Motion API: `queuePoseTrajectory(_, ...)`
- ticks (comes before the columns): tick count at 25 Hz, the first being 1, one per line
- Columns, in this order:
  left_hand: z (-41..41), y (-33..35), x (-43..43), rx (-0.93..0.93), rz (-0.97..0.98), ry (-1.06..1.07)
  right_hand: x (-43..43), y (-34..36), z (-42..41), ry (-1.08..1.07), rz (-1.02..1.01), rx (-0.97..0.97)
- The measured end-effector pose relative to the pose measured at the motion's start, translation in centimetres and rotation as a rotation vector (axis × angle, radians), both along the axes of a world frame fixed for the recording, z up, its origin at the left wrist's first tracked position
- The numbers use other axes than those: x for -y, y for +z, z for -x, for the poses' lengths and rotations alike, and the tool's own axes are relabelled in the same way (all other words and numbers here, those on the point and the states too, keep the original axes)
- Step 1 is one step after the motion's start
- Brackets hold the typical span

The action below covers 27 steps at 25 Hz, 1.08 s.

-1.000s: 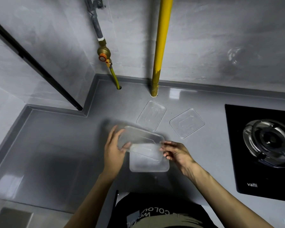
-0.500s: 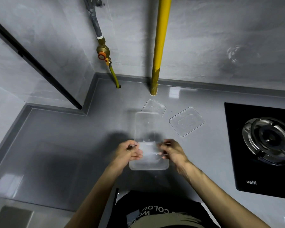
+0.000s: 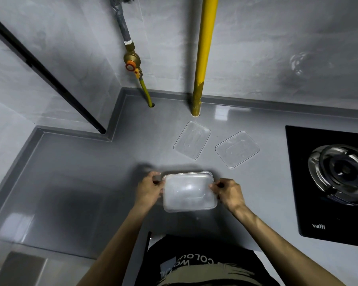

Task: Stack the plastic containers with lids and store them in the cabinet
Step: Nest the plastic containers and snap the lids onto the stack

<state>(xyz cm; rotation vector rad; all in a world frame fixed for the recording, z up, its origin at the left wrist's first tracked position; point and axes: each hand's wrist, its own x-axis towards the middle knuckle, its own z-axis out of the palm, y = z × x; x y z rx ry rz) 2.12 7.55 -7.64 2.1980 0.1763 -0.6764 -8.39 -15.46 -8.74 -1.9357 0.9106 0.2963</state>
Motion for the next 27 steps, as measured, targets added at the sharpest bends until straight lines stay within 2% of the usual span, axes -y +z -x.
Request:
queuePoseTrajectory(5,1.0,-1.6,0.5,0.085,-0.108,-0.057,-1.3,-0.8,0.4,0.066,0.143,0.05)
queuePoseTrajectory(12,1.8,-2.0,0.8,0.167,-0.215,-0.22,-1.3,-1.2,0.0,0.151,0.239,-0.029)
queuePoseTrajectory(20,1.7,-2.9,0.2,0.109,-0.058,-0.216,-0.8,-2.2,0.2,0.153,0.22,-0.055)
queuePoseTrajectory(27,0.7,-3.3,0.1,0.111,-0.057,-0.316,-0.5,-2.3,0.4,0.223,0.222,0.023)
